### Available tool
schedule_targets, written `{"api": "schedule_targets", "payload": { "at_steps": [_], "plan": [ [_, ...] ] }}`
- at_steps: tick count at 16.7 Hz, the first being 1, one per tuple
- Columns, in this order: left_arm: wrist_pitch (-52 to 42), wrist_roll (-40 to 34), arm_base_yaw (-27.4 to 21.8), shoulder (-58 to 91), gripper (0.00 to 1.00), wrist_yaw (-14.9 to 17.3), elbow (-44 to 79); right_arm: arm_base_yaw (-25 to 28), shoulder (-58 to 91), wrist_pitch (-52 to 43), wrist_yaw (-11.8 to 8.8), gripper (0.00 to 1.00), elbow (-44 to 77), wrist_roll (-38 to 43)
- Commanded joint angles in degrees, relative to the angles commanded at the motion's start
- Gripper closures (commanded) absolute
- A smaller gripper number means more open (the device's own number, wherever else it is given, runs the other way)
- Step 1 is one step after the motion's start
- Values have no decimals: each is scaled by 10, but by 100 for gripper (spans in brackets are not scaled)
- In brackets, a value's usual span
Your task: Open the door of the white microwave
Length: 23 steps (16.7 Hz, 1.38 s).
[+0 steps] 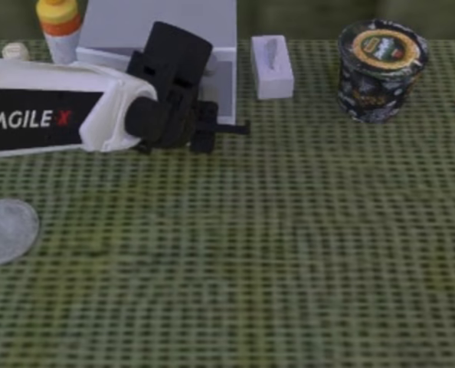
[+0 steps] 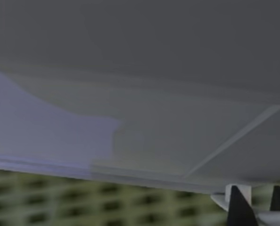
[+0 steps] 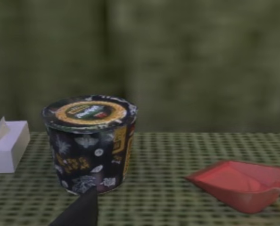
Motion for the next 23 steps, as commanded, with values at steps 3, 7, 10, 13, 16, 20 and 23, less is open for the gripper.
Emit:
{"api": "schedule_targets", "payload": {
  "at_steps": [3,7,10,13,16,20,23],
  "plan": [
    [0,0,0,0,100,0,0,0,0,0,0,0,0,0],
    [0,0,0,0,100,0,0,0,0,0,0,0,0,0],
    [0,0,0,0,100,0,0,0,0,0,0,0,0,0],
    [0,-3,-5,3,100,4,-1,0,0,0,0,0,0,0],
    [6,15,2,-7,100,12,-16,0,0,0,0,0,0,0],
    [19,42,11,-27,100,34,-39,0,0,0,0,0,0,0],
    [19,42,11,-27,100,34,-39,0,0,0,0,0,0,0]
  ]
}}
